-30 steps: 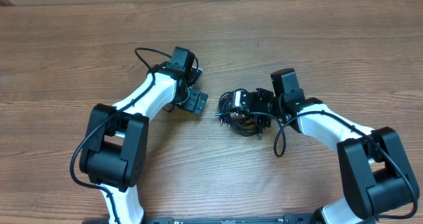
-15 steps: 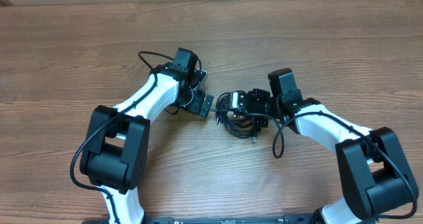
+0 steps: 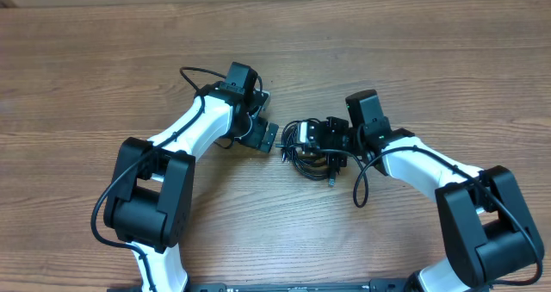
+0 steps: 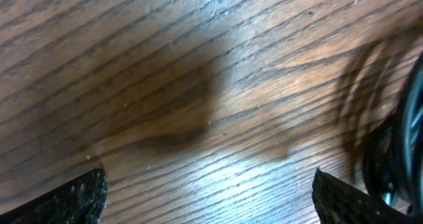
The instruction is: Untangle cables
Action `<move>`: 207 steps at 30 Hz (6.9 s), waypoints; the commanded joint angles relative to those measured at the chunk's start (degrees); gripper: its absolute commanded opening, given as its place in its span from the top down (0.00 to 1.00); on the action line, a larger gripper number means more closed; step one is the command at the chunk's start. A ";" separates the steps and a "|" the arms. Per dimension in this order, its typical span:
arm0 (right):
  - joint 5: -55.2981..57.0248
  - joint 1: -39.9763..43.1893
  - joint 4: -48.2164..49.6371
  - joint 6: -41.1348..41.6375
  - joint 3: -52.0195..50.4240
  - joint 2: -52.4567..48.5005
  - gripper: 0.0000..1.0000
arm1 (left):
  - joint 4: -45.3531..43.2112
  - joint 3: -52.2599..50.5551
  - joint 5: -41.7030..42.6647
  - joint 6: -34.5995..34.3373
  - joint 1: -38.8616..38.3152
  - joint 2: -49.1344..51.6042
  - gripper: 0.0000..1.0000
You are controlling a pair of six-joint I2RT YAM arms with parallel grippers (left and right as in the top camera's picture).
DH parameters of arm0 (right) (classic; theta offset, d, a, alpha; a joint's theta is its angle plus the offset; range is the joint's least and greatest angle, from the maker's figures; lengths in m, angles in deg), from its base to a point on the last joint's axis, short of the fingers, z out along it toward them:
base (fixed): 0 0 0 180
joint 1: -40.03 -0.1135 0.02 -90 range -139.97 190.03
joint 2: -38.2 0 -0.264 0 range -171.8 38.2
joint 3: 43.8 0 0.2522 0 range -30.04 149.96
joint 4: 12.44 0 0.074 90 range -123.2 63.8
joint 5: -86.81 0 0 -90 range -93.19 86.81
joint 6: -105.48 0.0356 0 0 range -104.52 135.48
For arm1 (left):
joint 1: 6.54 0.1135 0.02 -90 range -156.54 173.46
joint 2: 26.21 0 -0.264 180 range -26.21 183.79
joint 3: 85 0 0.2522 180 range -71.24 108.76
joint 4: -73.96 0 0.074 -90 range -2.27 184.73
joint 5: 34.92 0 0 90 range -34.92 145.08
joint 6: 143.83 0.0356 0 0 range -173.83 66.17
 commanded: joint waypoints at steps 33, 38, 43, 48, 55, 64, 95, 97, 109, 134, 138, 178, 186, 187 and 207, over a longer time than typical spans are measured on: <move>-0.92 -0.26 2.10 -0.07 1.16 -1.60 0.84 | -1.16 -1.75 4.09 -3.17 -1.16 1.36 0.00; -0.92 -0.24 2.93 -0.04 1.16 -2.05 0.87 | -1.20 -1.75 4.07 -3.15 -1.14 1.36 0.00; -0.90 -0.24 2.97 -0.07 1.16 -2.12 0.89 | -1.84 -1.75 4.09 -3.17 -1.16 1.36 0.00; -0.92 -0.24 3.50 -0.04 1.16 -2.12 0.96 | -1.81 -1.75 4.09 -3.17 -1.16 1.36 0.00; -0.92 -0.24 3.63 -0.07 1.16 -2.12 0.96 | -1.86 -1.75 4.74 -5.57 -1.25 1.36 0.00; -1.14 -0.24 4.00 0.17 1.16 -2.12 0.96 | -2.32 -1.75 3.96 -14.88 -3.37 1.36 0.00; -3.52 3.02 4.44 2.91 1.16 -2.12 0.96 | 1.57 -1.75 4.20 -9.18 0.90 1.36 0.00; -3.50 3.13 2.03 -0.79 1.16 -2.12 0.96 | 1.38 -1.75 4.59 -9.18 0.68 1.36 0.00; 4.46 3.21 -2.80 -7.04 1.16 -2.12 0.96 | 1.07 -1.75 6.01 -9.16 0.68 1.36 0.00; 21.24 5.66 -12.24 -4.02 1.16 1.14 0.96 | 1.20 -1.75 5.97 -9.11 0.68 1.36 0.00; 21.24 5.66 -12.61 -4.04 1.16 1.31 0.96 | 1.22 -1.75 5.99 -9.14 0.68 1.36 0.00; 13.20 10.40 -21.64 0.00 1.16 26.01 0.96 | -14.45 -1.75 17.92 -7.39 -6.73 1.33 0.01; 0.04 15.72 -17.18 16.92 1.16 22.95 0.96 | -26.53 -1.75 19.80 -7.45 -6.71 1.33 0.00; 0.07 15.69 -16.39 19.10 1.16 22.77 0.96 | -28.15 -1.75 20.68 -7.08 -6.71 1.33 0.00; -1.64 18.95 -12.55 39.43 1.16 21.11 0.96 | -45.59 -1.75 37.13 -6.14 1.53 0.79 0.01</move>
